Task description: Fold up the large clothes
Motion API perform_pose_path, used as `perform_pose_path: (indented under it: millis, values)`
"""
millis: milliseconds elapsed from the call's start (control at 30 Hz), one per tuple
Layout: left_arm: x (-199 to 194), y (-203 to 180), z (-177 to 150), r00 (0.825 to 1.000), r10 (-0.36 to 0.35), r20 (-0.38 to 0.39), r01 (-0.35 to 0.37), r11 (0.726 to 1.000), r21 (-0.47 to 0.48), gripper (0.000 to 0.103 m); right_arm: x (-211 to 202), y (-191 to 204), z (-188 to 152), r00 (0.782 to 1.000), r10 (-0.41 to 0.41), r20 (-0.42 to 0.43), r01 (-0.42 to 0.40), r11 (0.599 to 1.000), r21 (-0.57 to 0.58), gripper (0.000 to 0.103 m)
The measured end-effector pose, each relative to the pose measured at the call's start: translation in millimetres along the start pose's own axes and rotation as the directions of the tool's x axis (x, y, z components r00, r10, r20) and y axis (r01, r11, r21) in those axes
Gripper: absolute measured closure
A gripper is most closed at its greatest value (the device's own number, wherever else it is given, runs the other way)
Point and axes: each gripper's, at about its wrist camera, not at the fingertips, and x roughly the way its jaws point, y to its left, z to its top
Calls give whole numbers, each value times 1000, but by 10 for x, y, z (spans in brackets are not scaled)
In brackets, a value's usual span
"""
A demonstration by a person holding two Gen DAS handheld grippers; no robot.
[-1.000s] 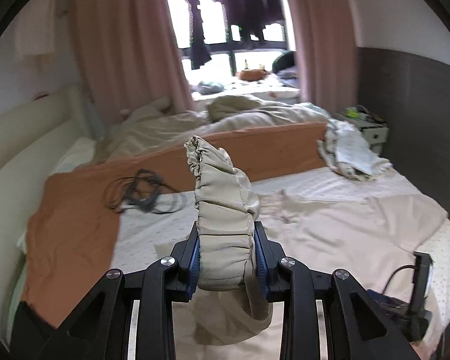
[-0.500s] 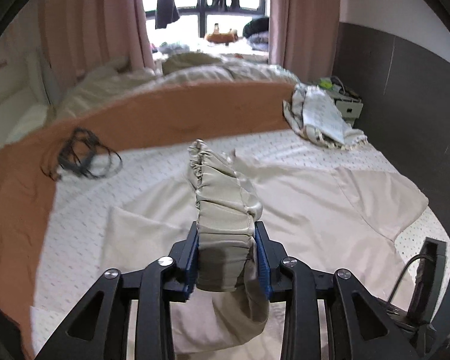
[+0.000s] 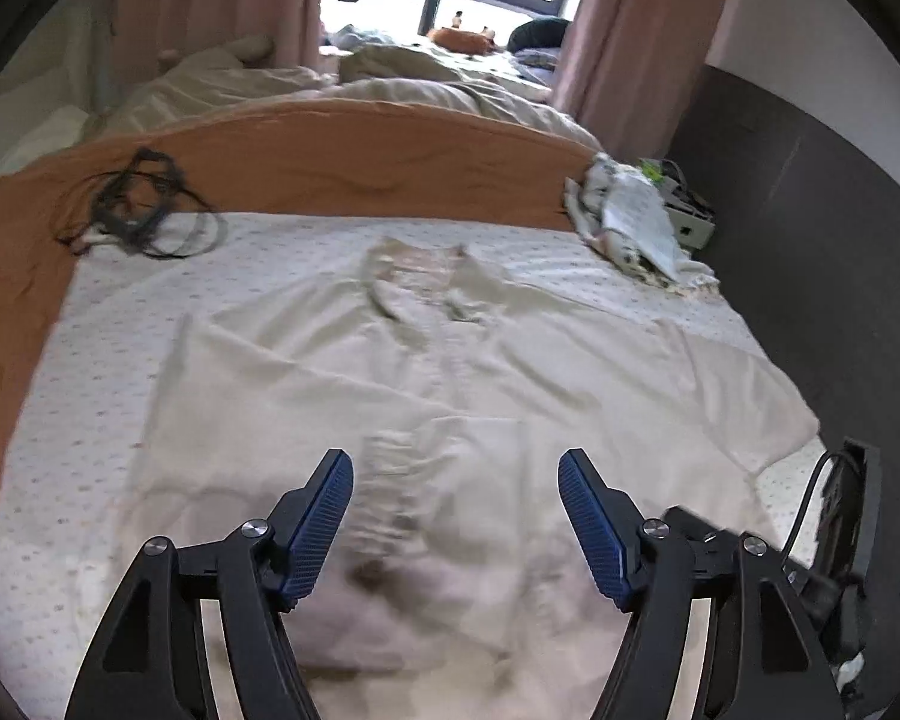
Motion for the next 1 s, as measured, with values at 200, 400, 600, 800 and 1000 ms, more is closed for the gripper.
perform_pose_path:
  millis: [200, 400, 600, 800, 1000]
  values:
    - [-304, 676, -152, 991, 134, 16, -133, 990, -43, 31, 179, 301, -155, 998, -54, -40, 49, 991, -122, 25]
    - [-396, 1375, -437, 977, 212, -12, -212, 973, -95, 31, 301, 755, -360, 996, -93, -16, 85, 954, -287, 25]
    - [-229, 1887, -787, 969, 233, -77, -241, 964, -111, 31, 575, 1183, -597, 993, -120, -19, 99, 887, -450, 25]
    - [-51, 2136, -1051, 969, 213, -121, -225, 970, -96, 34, 900, 1475, -905, 984, -179, -15, 137, 801, -583, 25]
    - [13, 2264, -1254, 963, 221, -152, -232, 971, -61, 34, 1384, 1474, -1128, 947, -320, -22, 234, 735, -637, 25]
